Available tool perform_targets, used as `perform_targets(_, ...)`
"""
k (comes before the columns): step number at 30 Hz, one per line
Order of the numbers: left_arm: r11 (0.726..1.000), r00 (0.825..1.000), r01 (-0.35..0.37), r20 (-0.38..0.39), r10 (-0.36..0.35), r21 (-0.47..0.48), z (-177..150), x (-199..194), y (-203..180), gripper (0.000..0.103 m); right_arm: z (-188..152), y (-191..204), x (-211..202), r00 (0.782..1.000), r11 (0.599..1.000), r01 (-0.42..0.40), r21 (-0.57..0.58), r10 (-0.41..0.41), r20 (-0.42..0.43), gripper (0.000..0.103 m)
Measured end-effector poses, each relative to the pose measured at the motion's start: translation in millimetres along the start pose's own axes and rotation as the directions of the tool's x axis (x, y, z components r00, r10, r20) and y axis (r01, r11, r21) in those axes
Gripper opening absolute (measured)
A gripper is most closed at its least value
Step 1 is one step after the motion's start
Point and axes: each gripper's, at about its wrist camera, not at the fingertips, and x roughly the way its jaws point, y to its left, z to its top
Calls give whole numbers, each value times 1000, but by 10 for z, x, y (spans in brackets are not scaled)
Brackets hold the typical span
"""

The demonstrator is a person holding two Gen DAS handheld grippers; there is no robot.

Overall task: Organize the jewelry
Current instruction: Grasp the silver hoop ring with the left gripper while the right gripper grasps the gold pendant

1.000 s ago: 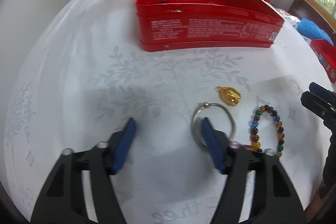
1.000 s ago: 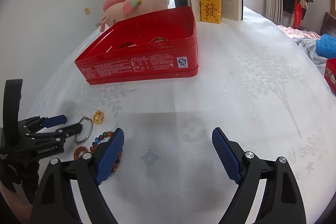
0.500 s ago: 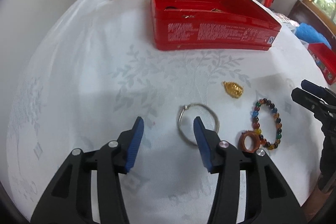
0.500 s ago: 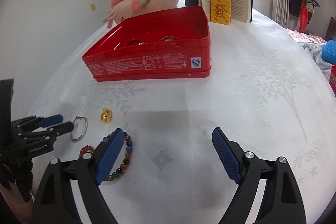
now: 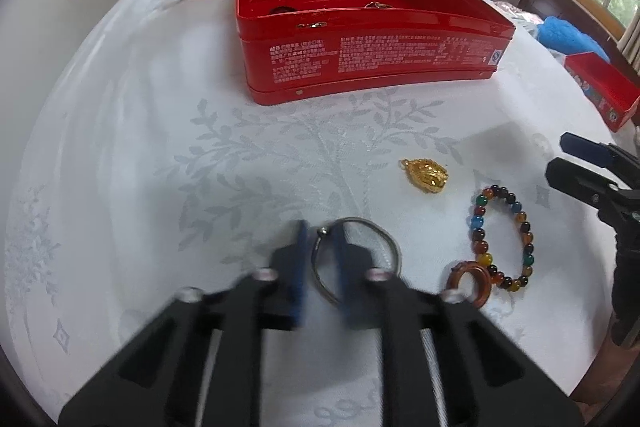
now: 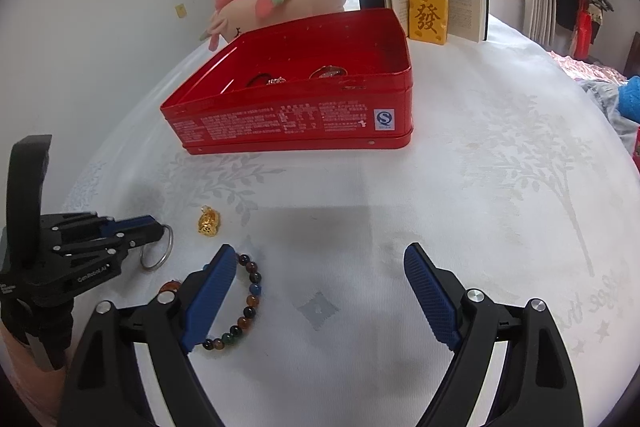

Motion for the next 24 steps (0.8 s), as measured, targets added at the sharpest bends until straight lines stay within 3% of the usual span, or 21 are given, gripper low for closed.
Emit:
perform_targets(11, 985, 999, 27, 31, -22, -170, -38, -83, 364, 4, 154, 219, 117, 999, 995, -13, -94, 10, -33, 86)
perform_targets(16, 985, 999, 34, 33, -28, -172, -65, -83, 396, 4, 241, 455, 288, 997, 980, -37, -196, 22, -78, 84)
perform_targets(22, 988, 999, 31, 35, -26, -149, -77, -89, 378, 8, 253, 711, 478, 989, 954, -78, -289, 38, -140, 65)
perform_targets(24, 990, 999, 33, 38, -28, -137, -86, -92, 376, 15, 251, 760, 518, 986, 947, -97, -307, 50, -157, 56)
